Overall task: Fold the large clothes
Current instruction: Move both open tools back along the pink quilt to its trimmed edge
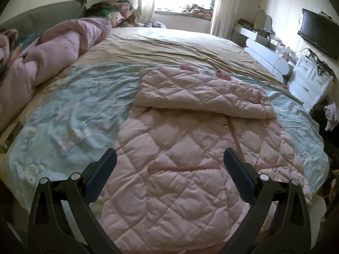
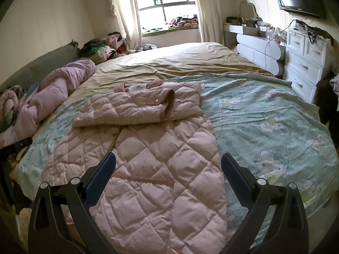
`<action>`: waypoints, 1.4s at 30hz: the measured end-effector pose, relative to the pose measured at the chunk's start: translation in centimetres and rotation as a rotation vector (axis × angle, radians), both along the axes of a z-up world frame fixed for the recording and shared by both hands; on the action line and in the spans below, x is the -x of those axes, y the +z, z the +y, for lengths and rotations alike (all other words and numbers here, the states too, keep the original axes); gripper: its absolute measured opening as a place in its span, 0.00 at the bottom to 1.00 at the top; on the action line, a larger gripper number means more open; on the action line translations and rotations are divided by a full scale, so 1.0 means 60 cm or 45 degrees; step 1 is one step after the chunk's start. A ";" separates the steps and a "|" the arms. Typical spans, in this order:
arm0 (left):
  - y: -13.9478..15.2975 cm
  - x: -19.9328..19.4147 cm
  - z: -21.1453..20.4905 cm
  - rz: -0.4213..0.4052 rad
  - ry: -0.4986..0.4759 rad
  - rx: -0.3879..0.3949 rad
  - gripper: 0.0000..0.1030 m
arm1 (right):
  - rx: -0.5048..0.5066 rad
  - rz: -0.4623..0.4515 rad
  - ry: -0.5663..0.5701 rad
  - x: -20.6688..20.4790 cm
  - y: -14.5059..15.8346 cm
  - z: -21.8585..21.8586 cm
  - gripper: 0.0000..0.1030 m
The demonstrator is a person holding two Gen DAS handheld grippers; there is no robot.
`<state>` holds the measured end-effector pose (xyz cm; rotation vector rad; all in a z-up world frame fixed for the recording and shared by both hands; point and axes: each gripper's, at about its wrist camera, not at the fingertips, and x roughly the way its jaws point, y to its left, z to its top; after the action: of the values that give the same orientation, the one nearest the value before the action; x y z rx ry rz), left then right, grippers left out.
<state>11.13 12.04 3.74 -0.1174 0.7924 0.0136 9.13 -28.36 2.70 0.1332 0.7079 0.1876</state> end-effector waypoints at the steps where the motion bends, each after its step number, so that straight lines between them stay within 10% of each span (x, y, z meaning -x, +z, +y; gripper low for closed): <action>1: -0.002 0.004 0.007 0.004 0.009 0.004 0.91 | 0.000 0.003 0.003 0.003 -0.002 -0.001 0.96; 32: -0.133 0.094 0.108 0.255 0.069 -0.013 0.91 | -0.028 0.064 -0.020 0.048 -0.051 -0.035 0.96; 42: -0.171 0.114 0.124 0.295 0.044 0.164 0.91 | -0.012 0.122 -0.037 0.057 -0.077 -0.059 0.96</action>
<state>4.29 19.50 -6.53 -0.2551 1.0227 0.0090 5.70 -31.92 -1.89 0.1622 0.8004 0.1575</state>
